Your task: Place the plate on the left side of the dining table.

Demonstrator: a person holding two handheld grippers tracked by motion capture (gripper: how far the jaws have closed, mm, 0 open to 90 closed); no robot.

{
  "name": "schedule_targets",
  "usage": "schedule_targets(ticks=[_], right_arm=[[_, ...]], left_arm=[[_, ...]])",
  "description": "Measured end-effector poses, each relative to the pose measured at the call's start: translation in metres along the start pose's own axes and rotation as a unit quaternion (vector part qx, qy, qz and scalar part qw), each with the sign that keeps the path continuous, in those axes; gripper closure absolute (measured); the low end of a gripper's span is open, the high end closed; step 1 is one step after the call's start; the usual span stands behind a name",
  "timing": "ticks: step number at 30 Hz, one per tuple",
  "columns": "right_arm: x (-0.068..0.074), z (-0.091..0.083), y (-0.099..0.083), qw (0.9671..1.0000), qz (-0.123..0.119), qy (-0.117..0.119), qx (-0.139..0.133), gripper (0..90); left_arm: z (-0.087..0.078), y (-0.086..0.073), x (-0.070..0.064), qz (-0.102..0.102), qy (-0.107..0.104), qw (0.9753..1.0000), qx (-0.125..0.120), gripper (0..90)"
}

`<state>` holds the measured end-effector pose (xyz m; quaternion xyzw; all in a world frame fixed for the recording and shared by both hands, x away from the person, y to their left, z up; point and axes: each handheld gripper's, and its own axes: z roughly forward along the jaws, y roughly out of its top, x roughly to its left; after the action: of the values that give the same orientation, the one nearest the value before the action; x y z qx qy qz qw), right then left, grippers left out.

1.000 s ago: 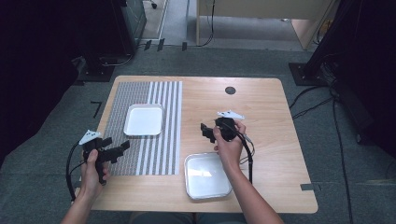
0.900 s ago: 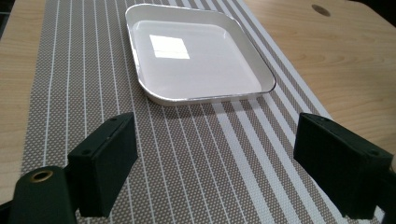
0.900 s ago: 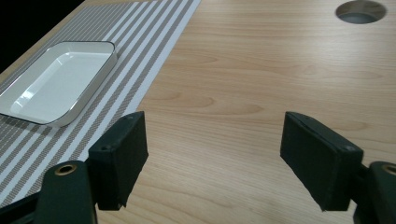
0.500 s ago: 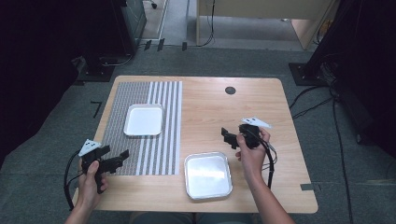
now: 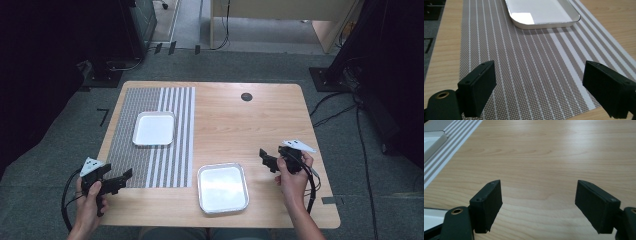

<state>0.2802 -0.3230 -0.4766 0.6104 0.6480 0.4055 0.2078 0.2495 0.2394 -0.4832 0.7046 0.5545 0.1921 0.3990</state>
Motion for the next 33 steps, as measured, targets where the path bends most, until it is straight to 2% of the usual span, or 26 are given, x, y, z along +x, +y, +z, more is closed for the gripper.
schedule_targets(ticks=[7, 8, 18, 21, 25, 28, 33], right_arm=[[-0.027, -0.018, -0.02, 0.9997, 0.015, -0.018, 0.0, 22.6], [-0.027, -0.018, -0.02, 0.9997, 0.015, -0.018, 0.0, 22.6], [-0.058, -0.039, -0.046, 0.9987, 0.027, -0.042, 0.006, 22.6], [-0.068, -0.044, -0.056, 0.9982, 0.027, -0.052, 0.012, 22.6], [-0.079, -0.05, -0.066, 0.9973, 0.031, -0.064, 0.018, 22.6], [-0.086, -0.055, -0.07, 0.9965, 0.034, -0.074, 0.02, 22.6], [-0.093, -0.065, -0.08, 0.9953, 0.022, -0.091, 0.025, 22.5]], left_arm=[[-0.007, -0.01, 0.009, 0.0, 0.017, 0.9999, -0.002, 11.3], [-0.008, -0.012, 0.01, 0.001, 0.018, 0.9998, -0.001, 11.3], [-0.014, -0.031, 0.023, -0.008, 0.035, 0.9993, 0.003, 10.6], [-0.014, -0.036, 0.027, -0.006, 0.046, 0.9989, 0.008, 10.2], [-0.016, -0.042, 0.032, -0.012, 0.054, 0.9985, 0.01, 10.2], [-0.018, -0.043, 0.034, -0.006, 0.063, 0.9979, 0.011, 10.1], [-0.019, -0.046, 0.036, 0.001, 0.071, 0.9974, 0.015, 10.1]])
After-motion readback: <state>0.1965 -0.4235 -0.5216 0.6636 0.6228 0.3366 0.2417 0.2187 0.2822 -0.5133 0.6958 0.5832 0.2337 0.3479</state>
